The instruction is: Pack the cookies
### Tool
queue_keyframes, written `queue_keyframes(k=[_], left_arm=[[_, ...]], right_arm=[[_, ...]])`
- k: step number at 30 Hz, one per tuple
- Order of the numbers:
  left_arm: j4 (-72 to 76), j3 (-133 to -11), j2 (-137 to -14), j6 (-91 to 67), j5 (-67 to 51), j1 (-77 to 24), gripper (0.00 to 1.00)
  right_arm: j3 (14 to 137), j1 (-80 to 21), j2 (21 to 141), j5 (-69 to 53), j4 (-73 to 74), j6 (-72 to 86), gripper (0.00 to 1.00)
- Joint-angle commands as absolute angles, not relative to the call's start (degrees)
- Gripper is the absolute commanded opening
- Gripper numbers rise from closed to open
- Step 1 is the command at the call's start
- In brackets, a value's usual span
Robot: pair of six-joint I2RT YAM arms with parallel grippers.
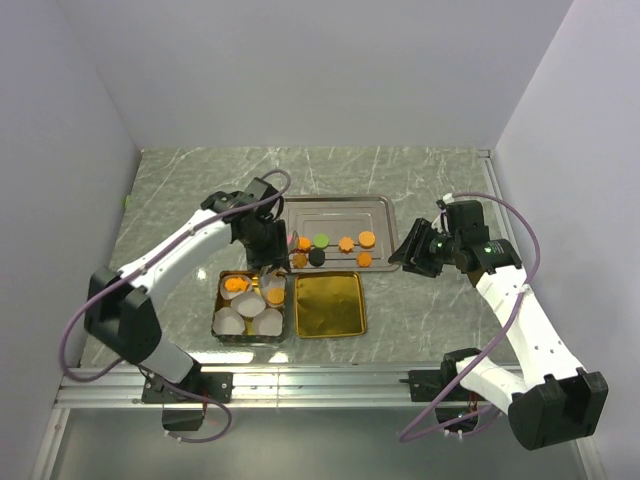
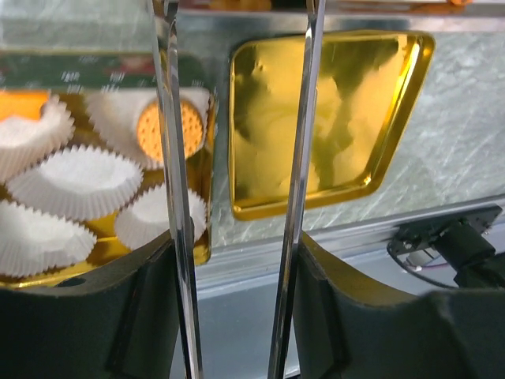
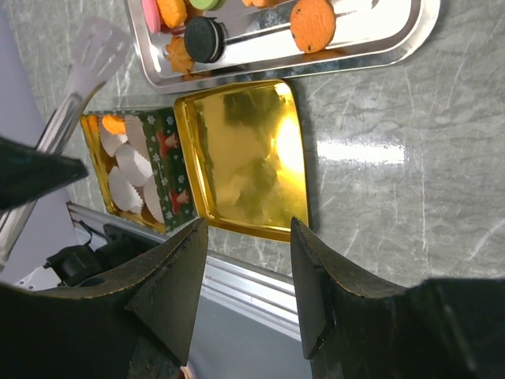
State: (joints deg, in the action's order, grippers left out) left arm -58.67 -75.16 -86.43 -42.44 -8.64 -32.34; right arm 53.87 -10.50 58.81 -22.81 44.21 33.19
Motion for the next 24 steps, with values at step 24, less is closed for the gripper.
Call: queue_keyframes(k=[24], left_arm=[[-59.59,-84.29,-99.75,-38.58,-7.38,-31.55,0.56]], right_arm=[[56.16,-10.37,62.75,-21.09,42.63,33.75,0.54]])
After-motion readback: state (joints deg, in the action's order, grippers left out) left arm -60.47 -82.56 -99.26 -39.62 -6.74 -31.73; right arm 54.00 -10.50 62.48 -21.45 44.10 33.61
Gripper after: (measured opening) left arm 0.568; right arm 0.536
